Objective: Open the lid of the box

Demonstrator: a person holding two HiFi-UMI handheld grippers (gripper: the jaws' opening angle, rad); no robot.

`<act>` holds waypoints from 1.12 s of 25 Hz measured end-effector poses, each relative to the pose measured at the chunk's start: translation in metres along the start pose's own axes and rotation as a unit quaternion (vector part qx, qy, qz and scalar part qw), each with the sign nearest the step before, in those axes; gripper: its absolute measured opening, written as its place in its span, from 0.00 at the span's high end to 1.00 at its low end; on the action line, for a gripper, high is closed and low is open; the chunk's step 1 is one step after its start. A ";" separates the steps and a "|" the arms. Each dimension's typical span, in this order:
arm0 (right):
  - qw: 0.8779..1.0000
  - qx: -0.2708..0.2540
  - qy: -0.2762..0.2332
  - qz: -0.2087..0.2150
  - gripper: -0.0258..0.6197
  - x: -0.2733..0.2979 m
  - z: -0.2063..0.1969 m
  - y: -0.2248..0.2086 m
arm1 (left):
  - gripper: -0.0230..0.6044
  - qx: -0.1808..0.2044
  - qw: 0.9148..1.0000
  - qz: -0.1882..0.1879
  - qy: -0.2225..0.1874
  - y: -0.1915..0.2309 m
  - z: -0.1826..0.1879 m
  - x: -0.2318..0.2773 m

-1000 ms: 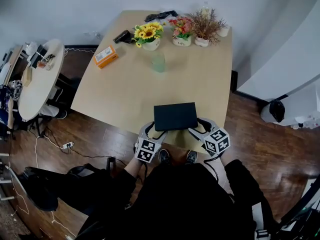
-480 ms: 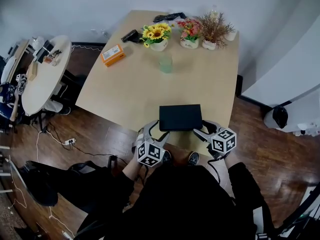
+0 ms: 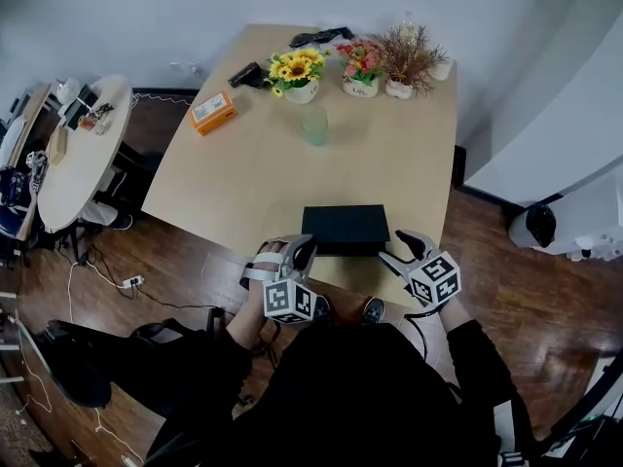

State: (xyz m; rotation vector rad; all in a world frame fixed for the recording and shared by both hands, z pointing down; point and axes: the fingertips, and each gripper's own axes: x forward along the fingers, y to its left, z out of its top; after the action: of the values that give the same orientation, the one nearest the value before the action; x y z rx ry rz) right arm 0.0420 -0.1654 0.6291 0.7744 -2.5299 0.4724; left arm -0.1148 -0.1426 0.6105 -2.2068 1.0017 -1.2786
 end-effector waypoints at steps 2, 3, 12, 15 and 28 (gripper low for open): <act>0.985 -0.159 -0.006 -0.061 0.54 -0.010 0.021 -0.005 | 0.92 -0.008 1.000 -0.012 -0.011 0.014 0.004 -0.001; 0.971 -0.226 -0.010 -0.082 0.56 -0.012 0.034 -0.005 | 0.92 -0.009 1.000 -0.020 -0.015 0.020 0.005 0.000; 0.906 -0.421 0.015 -0.044 0.88 0.006 0.078 0.010 | 0.91 -0.055 0.994 -0.091 -0.022 0.049 0.015 0.002; 0.926 -0.377 0.008 -0.028 0.88 0.007 0.085 0.003 | 0.89 -0.084 0.995 -0.044 -0.027 0.069 0.011 -0.006; 0.988 -0.120 -0.029 0.093 0.86 0.038 0.129 -0.049 | 0.89 -0.419 0.907 -0.039 0.004 0.018 -0.055 -0.016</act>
State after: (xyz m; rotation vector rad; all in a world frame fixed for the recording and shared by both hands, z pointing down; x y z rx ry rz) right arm 0.0019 -0.2769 0.5493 0.4729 -2.6617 0.1994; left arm -0.1750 -0.1420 0.6173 -2.8659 1.7192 -0.9751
